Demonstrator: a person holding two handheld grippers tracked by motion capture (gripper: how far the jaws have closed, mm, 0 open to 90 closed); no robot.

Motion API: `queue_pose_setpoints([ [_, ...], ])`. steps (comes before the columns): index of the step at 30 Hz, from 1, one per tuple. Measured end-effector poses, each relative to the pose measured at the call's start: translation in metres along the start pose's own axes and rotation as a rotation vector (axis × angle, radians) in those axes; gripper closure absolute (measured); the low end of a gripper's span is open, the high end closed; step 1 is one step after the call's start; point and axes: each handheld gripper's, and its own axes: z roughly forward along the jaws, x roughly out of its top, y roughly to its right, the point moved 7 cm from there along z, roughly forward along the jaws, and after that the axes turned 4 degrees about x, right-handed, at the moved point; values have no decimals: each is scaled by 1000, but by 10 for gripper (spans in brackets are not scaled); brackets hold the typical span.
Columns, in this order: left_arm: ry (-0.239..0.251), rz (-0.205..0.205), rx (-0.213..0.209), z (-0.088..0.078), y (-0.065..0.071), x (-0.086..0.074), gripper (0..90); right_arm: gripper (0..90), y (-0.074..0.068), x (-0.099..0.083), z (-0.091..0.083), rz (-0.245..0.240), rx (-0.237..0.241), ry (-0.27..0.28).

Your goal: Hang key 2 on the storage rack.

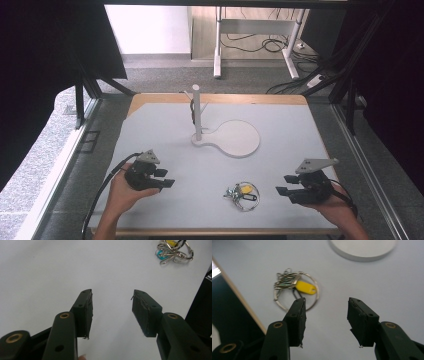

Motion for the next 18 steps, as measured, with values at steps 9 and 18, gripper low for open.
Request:
queue_pose_setpoints([
  [9, 32, -3, -11, -10, 3, -4, 510, 567, -33, 18, 21, -117, 137, -160],
  [18, 34, -17, -18, -11, 1, -10, 505, 607, -54, 16, 46, -180, 213, -287],
])
